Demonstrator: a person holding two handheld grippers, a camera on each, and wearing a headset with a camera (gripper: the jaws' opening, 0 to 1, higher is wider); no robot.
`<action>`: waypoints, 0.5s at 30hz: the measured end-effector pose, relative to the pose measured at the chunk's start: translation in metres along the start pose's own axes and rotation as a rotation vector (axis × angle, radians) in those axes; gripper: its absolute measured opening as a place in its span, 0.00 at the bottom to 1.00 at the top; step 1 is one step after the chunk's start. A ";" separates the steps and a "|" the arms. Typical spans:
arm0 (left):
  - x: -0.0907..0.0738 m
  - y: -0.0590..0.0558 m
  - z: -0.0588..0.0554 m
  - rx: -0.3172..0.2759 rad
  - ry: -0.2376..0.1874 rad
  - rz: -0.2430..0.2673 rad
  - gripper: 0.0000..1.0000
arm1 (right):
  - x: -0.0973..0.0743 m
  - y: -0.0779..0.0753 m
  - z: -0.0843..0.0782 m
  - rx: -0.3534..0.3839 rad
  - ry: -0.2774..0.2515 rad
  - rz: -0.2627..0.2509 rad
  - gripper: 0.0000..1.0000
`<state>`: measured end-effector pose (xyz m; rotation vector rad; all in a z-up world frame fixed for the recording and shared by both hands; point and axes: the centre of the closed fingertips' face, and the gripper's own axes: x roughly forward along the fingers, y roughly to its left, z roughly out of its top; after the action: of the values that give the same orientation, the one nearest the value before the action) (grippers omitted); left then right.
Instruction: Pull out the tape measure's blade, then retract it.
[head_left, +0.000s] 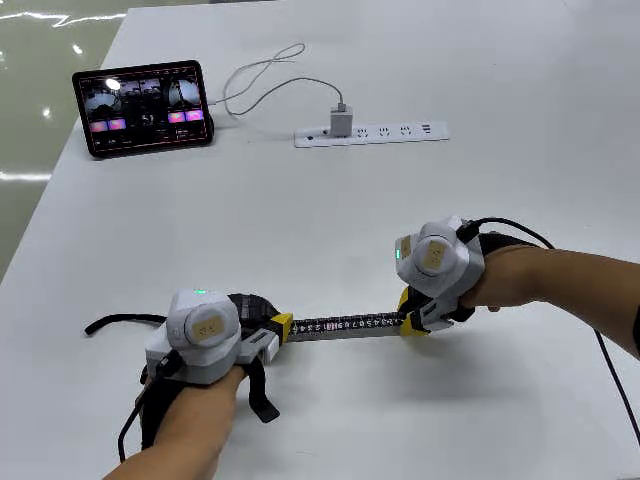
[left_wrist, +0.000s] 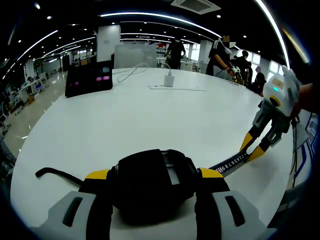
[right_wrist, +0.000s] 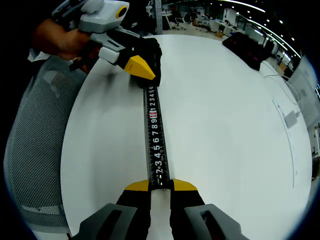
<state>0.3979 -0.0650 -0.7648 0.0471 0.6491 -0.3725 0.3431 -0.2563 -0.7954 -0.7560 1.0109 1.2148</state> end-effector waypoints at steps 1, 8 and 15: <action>0.000 0.000 0.000 0.000 0.000 0.000 0.62 | 0.000 0.000 0.000 0.000 -0.001 0.000 0.10; 0.000 0.000 0.000 0.000 0.000 0.000 0.62 | 0.001 -0.001 0.003 0.004 -0.007 0.000 0.10; 0.000 0.000 0.000 -0.001 0.002 0.000 0.62 | 0.002 -0.001 0.005 0.002 -0.008 -0.003 0.10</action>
<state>0.3982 -0.0650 -0.7651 0.0465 0.6507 -0.3727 0.3456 -0.2508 -0.7957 -0.7503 1.0035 1.2139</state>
